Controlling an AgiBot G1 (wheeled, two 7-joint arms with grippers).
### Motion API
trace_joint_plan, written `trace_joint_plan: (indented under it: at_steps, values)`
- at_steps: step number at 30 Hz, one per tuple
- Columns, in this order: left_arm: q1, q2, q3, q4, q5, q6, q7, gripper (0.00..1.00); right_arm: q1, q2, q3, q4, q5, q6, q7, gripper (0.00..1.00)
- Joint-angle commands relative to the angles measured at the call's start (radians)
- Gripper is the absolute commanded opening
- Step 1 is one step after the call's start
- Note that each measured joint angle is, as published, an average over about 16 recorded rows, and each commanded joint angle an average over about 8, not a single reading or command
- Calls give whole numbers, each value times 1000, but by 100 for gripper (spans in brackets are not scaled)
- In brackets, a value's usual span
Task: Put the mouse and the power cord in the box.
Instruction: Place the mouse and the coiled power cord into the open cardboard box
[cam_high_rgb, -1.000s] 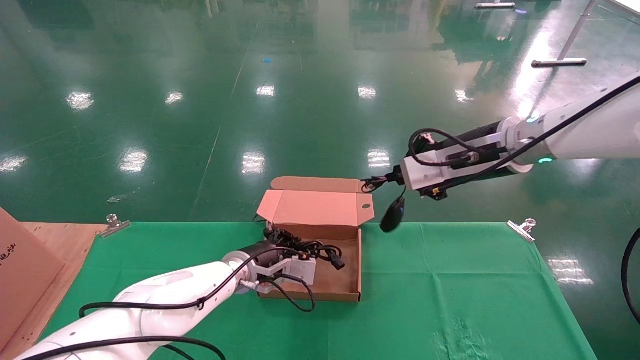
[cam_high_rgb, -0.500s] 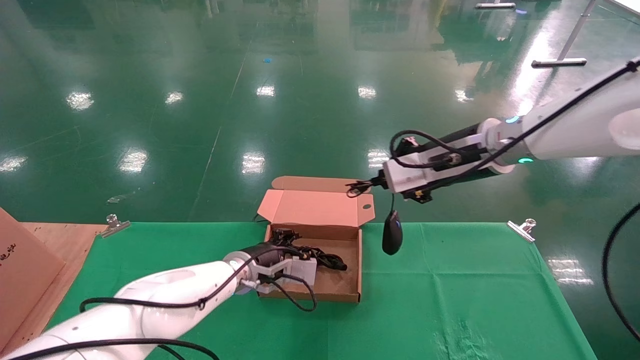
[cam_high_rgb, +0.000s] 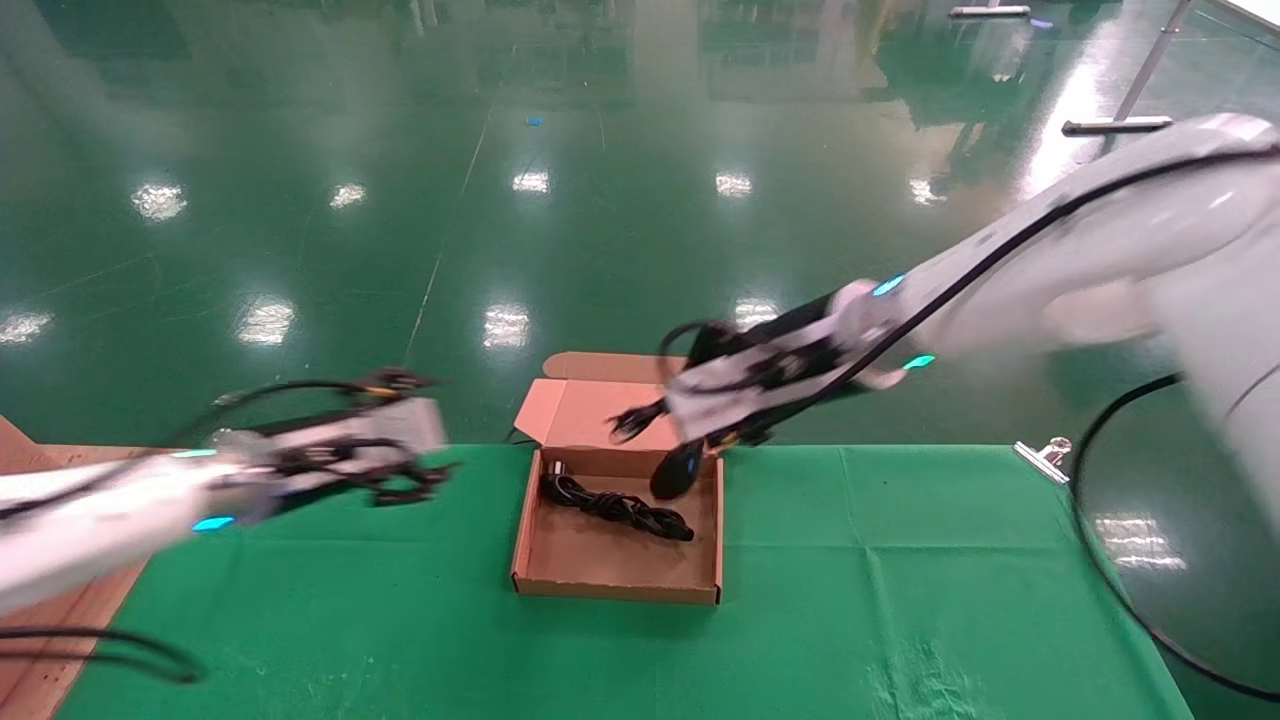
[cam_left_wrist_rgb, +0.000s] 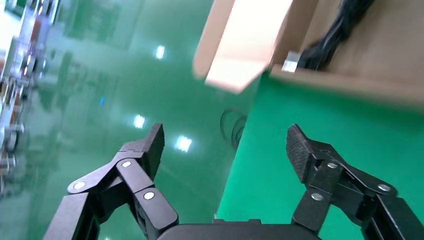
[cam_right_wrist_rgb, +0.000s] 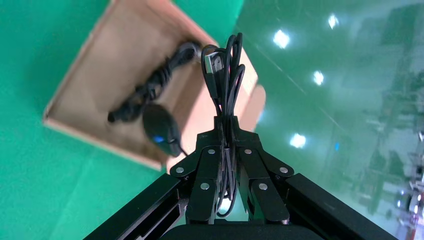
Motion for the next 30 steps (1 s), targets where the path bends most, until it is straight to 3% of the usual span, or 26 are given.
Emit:
trace_joint_plan:
  at_steps: [1, 6, 11, 22, 24, 30]
  values:
    - [13, -81, -31, -48, -46, 19, 6, 100, -39, -3, -35, 82, 5, 20, 52, 0]
    - [76, -197, -80, -107, -126, 32, 40, 100, -108, -4, -174, 260, 50, 186, 159, 0]
    - [127, -258, -127, -127, -206, 50, 80, 100, -144, -3, -312, 354, 90, 329, 243, 0]
    - [167, -262, -218, -55, -344, 145, 219, 100, -165, 1, -530, 344, 122, 466, 370, 1]
    - [169, -258, -228, -40, -356, 158, 242, 100, -168, 2, -552, 329, 122, 482, 379, 16]
    - [174, -254, -248, -13, -382, 181, 278, 100, -178, 3, -598, 308, 128, 517, 394, 90]
